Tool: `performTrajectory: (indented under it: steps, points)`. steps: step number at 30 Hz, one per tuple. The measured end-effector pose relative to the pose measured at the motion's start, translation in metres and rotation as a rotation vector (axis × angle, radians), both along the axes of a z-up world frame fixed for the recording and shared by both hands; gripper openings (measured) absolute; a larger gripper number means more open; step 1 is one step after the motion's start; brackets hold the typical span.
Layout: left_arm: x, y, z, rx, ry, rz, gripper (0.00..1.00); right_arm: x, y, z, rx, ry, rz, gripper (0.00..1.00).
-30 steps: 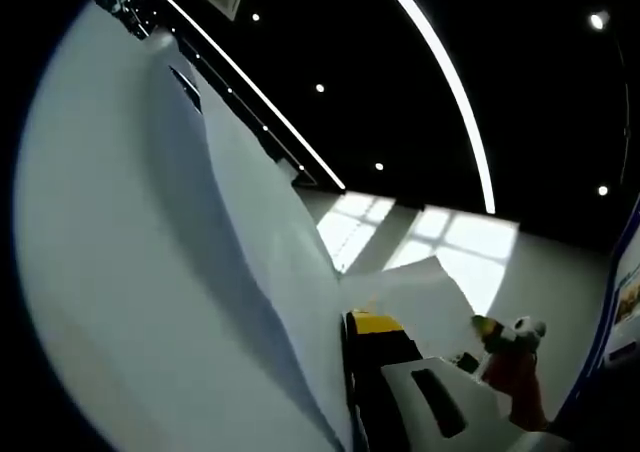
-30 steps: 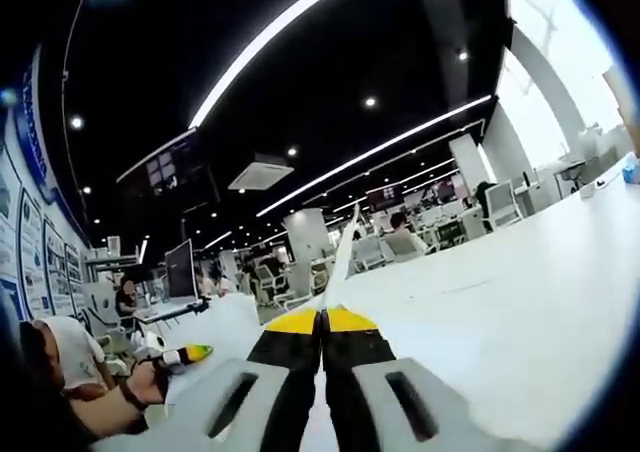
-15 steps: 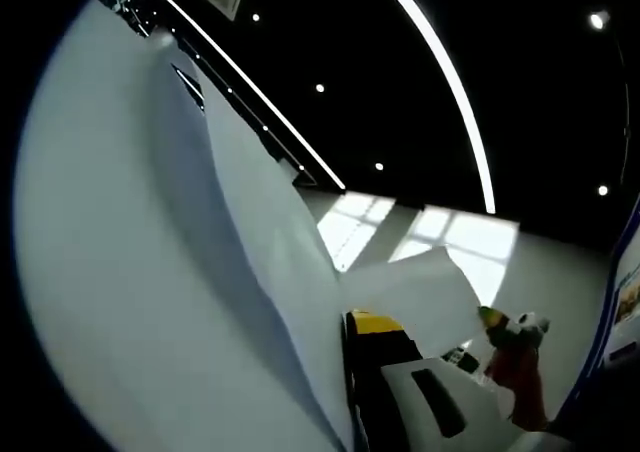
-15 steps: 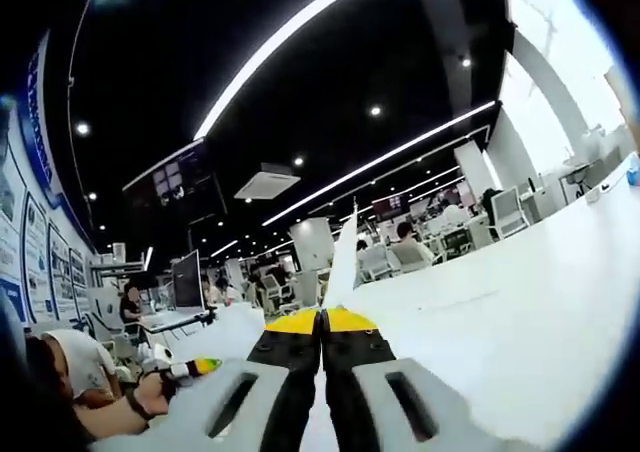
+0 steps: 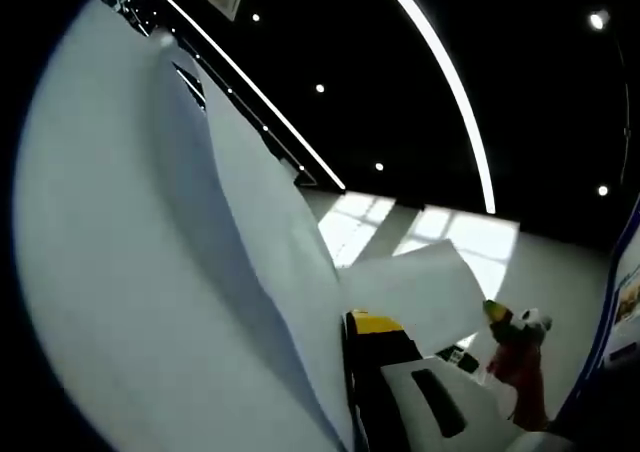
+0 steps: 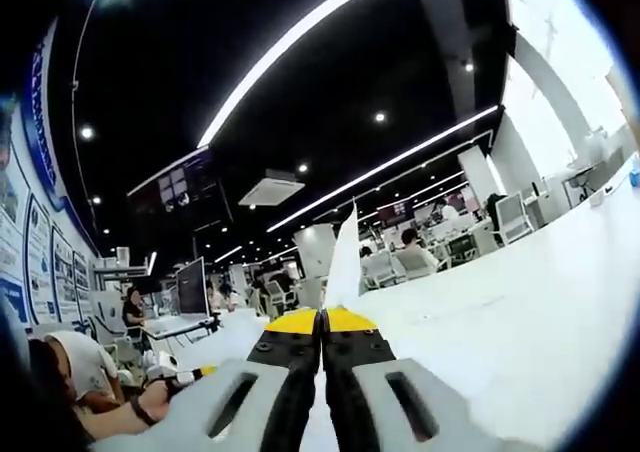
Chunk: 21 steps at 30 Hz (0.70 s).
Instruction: Organize the stack of printing papers by aligning and flattening the scattered papers on the table
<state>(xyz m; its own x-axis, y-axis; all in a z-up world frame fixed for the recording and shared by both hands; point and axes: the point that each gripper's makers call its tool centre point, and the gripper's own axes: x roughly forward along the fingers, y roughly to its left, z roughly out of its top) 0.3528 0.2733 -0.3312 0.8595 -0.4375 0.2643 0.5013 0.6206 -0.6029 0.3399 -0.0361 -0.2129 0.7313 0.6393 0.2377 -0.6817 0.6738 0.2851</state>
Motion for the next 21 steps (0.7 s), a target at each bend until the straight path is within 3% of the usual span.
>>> performTrajectory:
  steps: [21]
  points:
    - [0.004,0.005,-0.002,0.001,0.005,-0.001,0.08,-0.004,0.008,0.02,0.02,-0.039,0.023,0.0]
